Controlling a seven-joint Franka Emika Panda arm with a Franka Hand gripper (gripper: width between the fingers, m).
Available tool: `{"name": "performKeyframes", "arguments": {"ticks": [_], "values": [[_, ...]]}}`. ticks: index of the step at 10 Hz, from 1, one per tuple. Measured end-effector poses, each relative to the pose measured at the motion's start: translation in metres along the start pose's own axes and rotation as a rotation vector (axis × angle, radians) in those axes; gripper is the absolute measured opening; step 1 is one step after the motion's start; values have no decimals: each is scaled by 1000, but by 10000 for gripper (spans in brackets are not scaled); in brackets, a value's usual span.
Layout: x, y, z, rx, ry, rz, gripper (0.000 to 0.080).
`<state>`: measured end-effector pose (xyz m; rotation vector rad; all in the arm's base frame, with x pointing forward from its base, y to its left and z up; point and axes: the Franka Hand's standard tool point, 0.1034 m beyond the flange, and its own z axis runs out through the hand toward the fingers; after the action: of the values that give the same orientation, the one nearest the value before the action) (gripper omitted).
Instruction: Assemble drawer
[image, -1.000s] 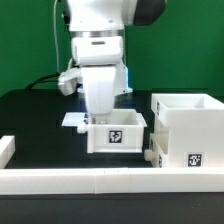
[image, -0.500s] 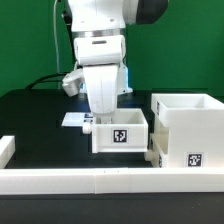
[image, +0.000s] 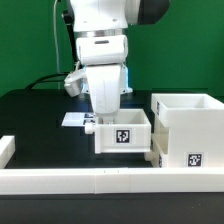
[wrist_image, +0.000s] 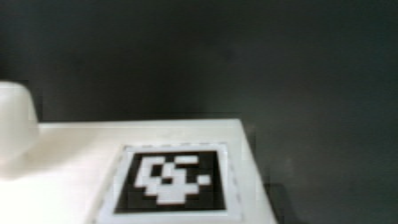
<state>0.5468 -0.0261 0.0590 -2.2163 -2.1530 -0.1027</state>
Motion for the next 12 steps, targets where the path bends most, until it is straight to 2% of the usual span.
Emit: {"name": "performKeyframes", "arguments": {"ticks": [2, 12], "values": [[5, 4, 2, -2, -1, -20, 42], [14, -1, 7, 9, -1, -28, 42]]}}
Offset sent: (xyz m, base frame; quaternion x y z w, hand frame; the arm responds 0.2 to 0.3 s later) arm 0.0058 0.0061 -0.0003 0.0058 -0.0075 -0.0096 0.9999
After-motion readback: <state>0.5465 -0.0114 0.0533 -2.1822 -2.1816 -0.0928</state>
